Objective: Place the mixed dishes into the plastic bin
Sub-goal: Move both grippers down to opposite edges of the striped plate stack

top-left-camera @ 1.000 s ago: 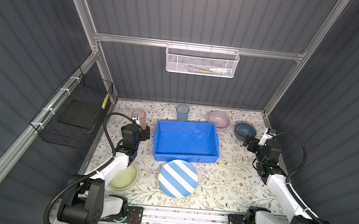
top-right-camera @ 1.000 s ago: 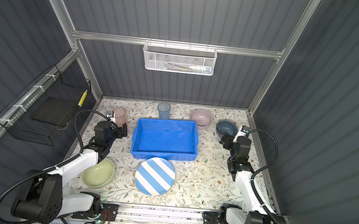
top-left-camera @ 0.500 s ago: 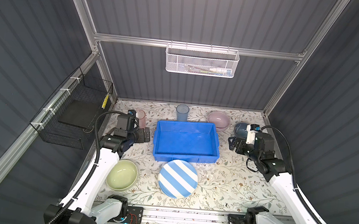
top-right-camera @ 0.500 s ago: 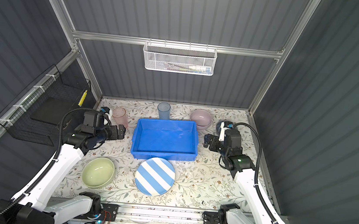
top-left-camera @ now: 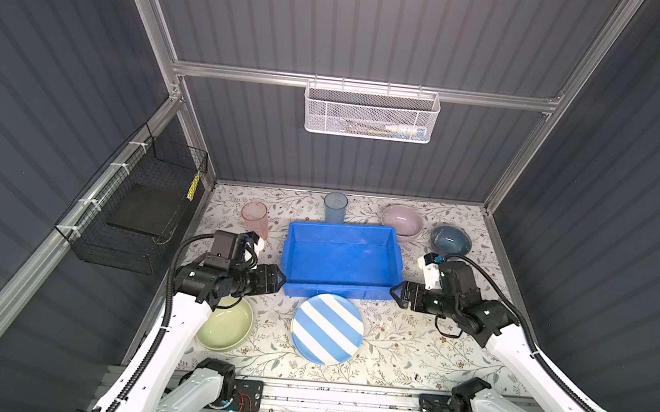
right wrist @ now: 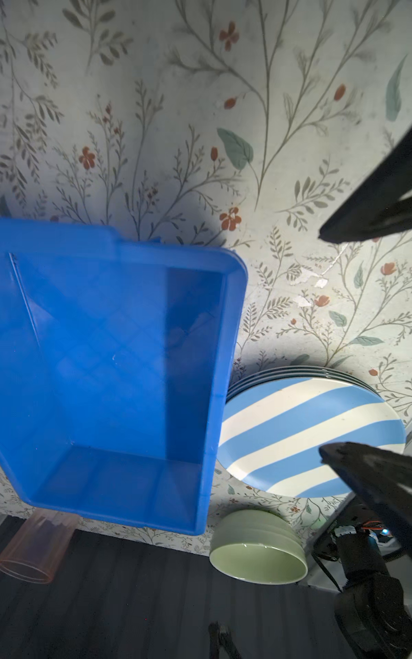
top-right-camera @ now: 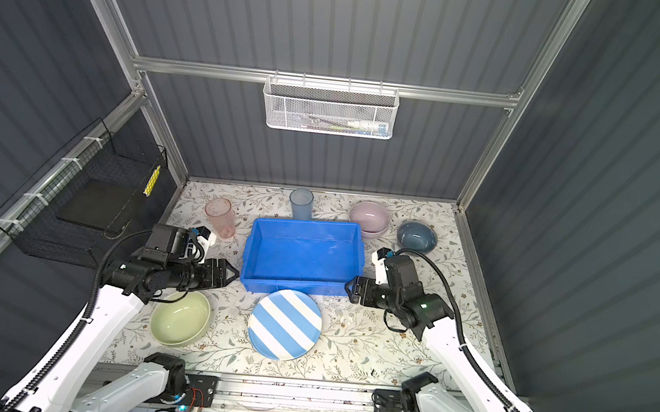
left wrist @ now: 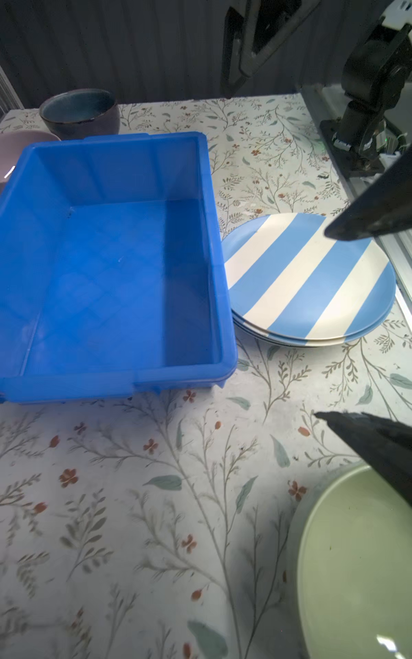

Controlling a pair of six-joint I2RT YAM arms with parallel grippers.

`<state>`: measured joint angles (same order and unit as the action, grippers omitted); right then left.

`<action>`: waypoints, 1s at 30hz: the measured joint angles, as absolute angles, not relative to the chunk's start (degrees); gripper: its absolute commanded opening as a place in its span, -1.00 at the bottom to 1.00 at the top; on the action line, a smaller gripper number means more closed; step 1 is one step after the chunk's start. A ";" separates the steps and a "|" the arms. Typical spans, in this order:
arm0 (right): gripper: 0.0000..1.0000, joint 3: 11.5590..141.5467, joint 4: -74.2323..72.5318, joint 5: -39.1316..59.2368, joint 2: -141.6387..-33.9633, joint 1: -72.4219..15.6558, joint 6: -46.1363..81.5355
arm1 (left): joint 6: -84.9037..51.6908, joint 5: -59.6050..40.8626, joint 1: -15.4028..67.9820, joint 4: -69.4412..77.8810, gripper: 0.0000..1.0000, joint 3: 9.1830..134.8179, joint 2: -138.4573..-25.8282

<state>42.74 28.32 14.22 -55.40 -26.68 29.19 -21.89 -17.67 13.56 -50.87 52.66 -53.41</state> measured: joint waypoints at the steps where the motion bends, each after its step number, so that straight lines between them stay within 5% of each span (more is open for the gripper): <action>1: 0.70 42.44 28.25 14.41 -55.33 -27.38 29.54 | -22.98 -18.09 13.96 -50.41 0.42 50.94 -52.73; 19: 0.37 36.51 19.68 15.20 -61.04 -37.76 37.28 | -35.42 -17.10 28.16 -43.18 -0.30 36.16 -48.29; 30: 0.14 36.53 17.37 15.00 -67.40 -39.86 38.22 | -38.20 -13.30 33.04 -37.17 -0.37 33.87 -53.54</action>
<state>36.53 17.37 15.00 -67.40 -39.86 38.22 -38.20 -13.30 33.04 -37.17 33.87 -53.54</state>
